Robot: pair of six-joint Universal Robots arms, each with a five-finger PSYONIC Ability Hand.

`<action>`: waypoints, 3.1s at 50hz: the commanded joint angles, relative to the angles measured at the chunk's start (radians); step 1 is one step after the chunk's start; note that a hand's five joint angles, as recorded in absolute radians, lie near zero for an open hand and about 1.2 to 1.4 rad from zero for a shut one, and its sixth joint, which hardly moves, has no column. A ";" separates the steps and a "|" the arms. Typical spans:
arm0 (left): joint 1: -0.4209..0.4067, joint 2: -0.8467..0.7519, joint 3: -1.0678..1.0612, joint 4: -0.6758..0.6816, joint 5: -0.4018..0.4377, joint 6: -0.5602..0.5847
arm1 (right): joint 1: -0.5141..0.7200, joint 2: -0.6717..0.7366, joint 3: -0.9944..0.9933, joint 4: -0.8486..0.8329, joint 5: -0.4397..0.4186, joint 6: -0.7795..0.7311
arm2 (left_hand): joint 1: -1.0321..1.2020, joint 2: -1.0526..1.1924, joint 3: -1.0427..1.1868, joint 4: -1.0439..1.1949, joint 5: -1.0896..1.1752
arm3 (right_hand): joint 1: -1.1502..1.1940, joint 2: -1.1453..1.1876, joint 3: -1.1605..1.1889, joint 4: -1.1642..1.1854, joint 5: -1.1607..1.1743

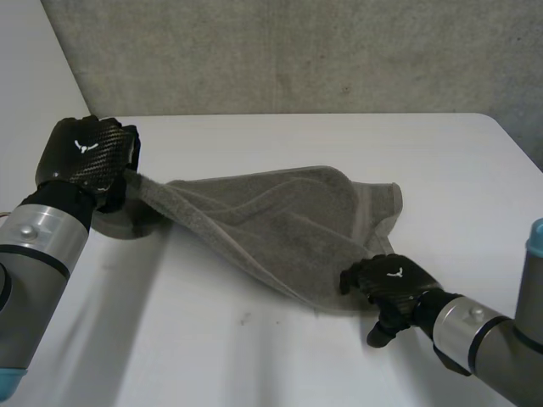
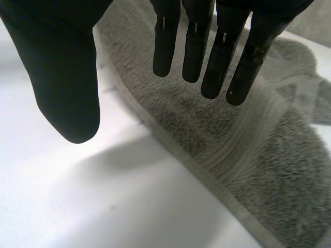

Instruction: Fold the towel.

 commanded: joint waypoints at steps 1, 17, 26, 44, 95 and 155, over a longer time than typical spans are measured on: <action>0.012 -0.008 -0.009 -0.002 -0.001 0.000 | -0.005 0.045 -0.001 -0.079 0.045 -0.020 | 0.212 0.178 0.180 0.178 0.190 | 0.241 0.162 0.159 0.160 0.156; 0.048 -0.025 -0.035 -0.001 0.005 0.000 | -0.087 0.071 0.003 -0.110 0.078 -0.238 | 0.212 0.178 0.180 0.178 0.190 | 0.229 0.150 0.148 0.148 0.144; 0.051 -0.026 -0.036 0.001 0.005 0.000 | -0.116 0.102 -0.009 -0.118 0.071 -0.241 | 0.212 0.178 0.180 0.178 0.190 | 0.241 0.162 0.159 0.160 0.156; 0.051 -0.039 -0.039 0.001 0.005 0.000 | -0.116 0.157 -0.069 -0.141 0.072 -0.239 | 0.212 0.178 0.180 0.178 0.190 | 0.561 0.482 0.479 0.480 0.476; 0.023 -0.323 0.445 -0.393 0.015 0.017 | -0.217 0.089 -0.863 0.706 -0.012 -0.391 | 0.212 0.178 0.180 0.178 0.190 | 0.933 0.854 0.851 0.852 0.848; 0.025 -0.553 0.213 -0.002 -0.021 0.054 | -0.076 0.301 -0.485 0.074 0.106 -0.256 | 0.212 0.178 0.180 0.178 0.190 | 0.933 0.854 0.851 0.852 0.848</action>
